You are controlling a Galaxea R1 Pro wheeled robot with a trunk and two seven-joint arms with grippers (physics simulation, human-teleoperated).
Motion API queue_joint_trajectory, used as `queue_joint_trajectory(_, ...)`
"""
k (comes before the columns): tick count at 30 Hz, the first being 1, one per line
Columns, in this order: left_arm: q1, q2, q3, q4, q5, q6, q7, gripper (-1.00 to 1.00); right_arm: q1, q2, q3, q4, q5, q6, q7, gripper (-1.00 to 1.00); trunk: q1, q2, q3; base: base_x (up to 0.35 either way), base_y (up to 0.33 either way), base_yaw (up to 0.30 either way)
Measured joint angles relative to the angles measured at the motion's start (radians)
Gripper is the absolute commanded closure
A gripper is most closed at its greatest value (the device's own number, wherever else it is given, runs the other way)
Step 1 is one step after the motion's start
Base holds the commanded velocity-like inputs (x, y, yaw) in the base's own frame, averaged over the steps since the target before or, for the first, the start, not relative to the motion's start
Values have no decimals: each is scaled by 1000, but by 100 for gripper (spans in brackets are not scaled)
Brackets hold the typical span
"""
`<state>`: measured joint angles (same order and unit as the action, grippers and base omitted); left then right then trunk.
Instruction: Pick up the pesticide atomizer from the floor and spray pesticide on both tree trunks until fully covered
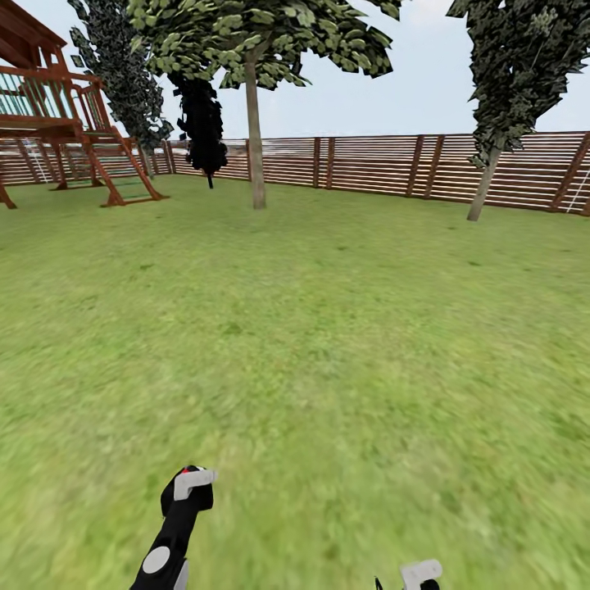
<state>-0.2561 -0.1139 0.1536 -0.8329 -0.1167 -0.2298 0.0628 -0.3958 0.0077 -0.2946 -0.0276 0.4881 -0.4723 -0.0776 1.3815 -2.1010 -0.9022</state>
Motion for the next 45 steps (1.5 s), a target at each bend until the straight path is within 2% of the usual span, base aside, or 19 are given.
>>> queue_joint_trajectory(45, 0, -1, 0, 8, 0, 0, 0, 100, 0, 0, 0, 0, 0, 0, -1, -100, 0, 0, 0, 334, 133, 0)
